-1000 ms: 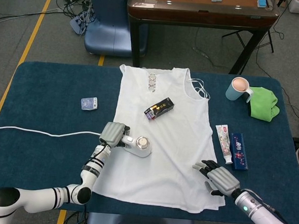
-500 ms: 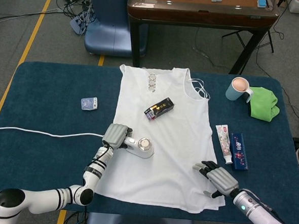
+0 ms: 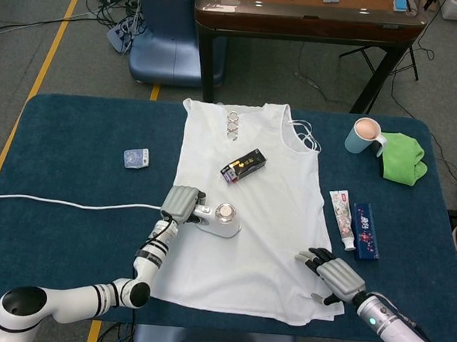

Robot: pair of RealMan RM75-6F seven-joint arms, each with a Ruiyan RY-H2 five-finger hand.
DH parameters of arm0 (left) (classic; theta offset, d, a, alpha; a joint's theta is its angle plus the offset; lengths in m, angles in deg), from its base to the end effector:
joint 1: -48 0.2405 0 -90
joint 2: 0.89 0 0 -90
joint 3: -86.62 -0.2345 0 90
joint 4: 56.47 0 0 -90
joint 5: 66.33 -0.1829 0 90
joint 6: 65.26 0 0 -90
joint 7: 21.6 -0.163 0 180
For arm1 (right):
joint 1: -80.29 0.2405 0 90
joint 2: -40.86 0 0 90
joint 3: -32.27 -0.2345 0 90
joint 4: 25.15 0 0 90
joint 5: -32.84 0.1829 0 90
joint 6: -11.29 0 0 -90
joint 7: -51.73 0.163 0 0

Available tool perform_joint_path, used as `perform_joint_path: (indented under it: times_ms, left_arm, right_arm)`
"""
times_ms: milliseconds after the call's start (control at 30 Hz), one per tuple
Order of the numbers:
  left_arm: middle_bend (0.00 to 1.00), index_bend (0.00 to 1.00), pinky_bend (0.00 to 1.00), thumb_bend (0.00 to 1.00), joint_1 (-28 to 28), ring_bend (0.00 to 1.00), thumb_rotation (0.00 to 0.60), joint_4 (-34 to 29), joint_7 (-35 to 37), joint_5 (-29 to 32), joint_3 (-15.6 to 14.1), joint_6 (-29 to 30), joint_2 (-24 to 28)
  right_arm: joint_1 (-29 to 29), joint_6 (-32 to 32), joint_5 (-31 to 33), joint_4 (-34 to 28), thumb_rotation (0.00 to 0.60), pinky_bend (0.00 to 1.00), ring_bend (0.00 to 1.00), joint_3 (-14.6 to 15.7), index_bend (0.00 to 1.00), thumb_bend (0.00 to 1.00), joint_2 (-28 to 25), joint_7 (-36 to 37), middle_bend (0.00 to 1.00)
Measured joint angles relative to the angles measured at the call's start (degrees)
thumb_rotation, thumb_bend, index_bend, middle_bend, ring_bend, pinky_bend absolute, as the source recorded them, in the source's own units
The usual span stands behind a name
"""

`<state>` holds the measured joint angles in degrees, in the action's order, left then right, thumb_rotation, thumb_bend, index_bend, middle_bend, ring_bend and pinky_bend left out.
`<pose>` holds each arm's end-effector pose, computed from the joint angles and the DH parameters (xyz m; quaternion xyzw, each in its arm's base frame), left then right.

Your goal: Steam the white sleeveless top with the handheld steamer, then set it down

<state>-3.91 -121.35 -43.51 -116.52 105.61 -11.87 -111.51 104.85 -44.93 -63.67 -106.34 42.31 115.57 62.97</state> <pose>-0.0795 0.3705 -0.0730 -0.6802 -0.4608 -0.3907 0.4151 -0.2639 -0.2141 0.0278 0.7965 -0.4515 0.2597 0.3070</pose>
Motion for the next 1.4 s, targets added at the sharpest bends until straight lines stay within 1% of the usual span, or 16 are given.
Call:
perform_joint_path:
  times_ms: [200,533,700,900,1000,1100,1400]
  left_arm:
    - [0.76,0.8,0.61,0.31,1.0,0.65,0.6,-1.5,0.2,-0.7,-0.9,0.3,1.3]
    - [0.76,0.8,0.61,0.31,4.7,0.64,0.6,-8.9,0.7,-5.8,-5.4,2.9,6.0]
    - [0.76,0.8,0.61,0.31,5.2,0.64,0.6,-8.9,-0.5,-8.8,-6.9,5.1,5.7]
    - [0.76,0.8,0.61,0.31,5.5,0.64,0.6,-5.5,-0.6,-13.8,-8.5,7.2,4.1]
    - [0.76,0.8,0.61,0.31,5.2,0.64,0.6,-3.6,0.2,-14.9,-8.3,7.3,3.3]
    - [0.76,0.8,0.61,0.31,4.8,0.64,0.6,-1.8,1.1,-15.3,-7.5,6.9,2.7]
    - [0.76,0.8,0.61,0.31,2.0,0.64,0.6,4.6,2.8,-15.1,-4.0,4.1,0.7]
  right_arm:
    - [0.1,-0.4,-0.3,0.0,0.6,0.0,0.0,0.4,0.0,0.07,-0.1,0.3,0.11]
    - [0.3,-0.5,-0.4,0.2,0.6,0.0,0.0,1.1,0.0,0.07,-0.3,0.8,0.11]
    - [0.2,-0.9,-0.4,0.0,0.6,0.0,0.0,1.2,0.0,0.07,-0.4,0.9,0.11]
    - [0.1,-1.0,-0.2,-0.2,0.6,0.0,0.0,1.4,0.0,0.07,-0.4,0.8,0.11]
    - [0.1,-1.0,0.0,-0.3,0.6,0.0,0.0,1.3,0.0,0.07,-0.5,0.6,0.11]
    - [0.1,-0.8,0.3,-0.4,0.6,0.0,0.0,1.3,0.0,0.07,-0.5,0.4,0.11]
    - [0.1,-0.8,0.7,-0.8,0.6,0.0,0.0,1.2,0.0,0.07,-0.4,0.0,0.11]
